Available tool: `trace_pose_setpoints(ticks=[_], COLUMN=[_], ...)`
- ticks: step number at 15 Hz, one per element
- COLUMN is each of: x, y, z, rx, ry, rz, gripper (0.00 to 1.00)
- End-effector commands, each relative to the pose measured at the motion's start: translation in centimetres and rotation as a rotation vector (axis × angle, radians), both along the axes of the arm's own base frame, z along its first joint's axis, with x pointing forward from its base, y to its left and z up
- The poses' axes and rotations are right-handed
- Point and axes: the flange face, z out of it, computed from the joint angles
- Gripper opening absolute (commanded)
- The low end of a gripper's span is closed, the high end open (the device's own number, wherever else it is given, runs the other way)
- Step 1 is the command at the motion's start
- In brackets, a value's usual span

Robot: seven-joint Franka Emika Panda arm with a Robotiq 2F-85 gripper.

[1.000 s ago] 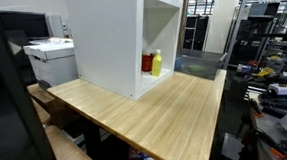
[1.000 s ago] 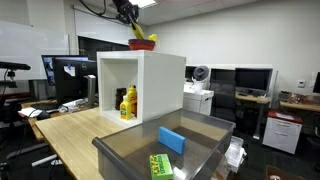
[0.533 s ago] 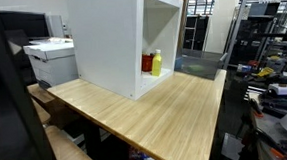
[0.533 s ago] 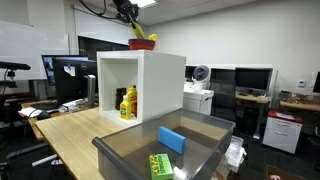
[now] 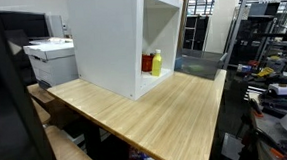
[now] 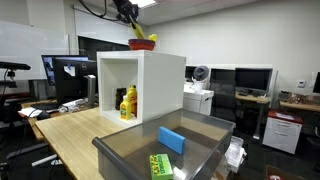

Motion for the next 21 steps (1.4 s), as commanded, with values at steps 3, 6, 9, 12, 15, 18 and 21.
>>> trace_pose_setpoints(ticks=[3,6,9,12,15,18,21], x=[1.6,2.4,2.9,3.1,3.1,2.8,2.6], y=[0.3,0.3,0.3,0.1,-0.1,-0.3,-0.6], z=[-0.9,-1.2,-1.5,-1.7,-2.0,-2.1,-2.5], rx=[0.021,0.022,0.025,0.029,0.032,0.027,0.028], ry=[-0.039,-0.068,-0.083,-0.080,-0.053,-0.010,0.044], rz=[0.039,0.041,0.042,0.036,0.026,0.014,0.001], gripper=[0.05,0.05,0.05,0.05,0.05,0.05,0.05])
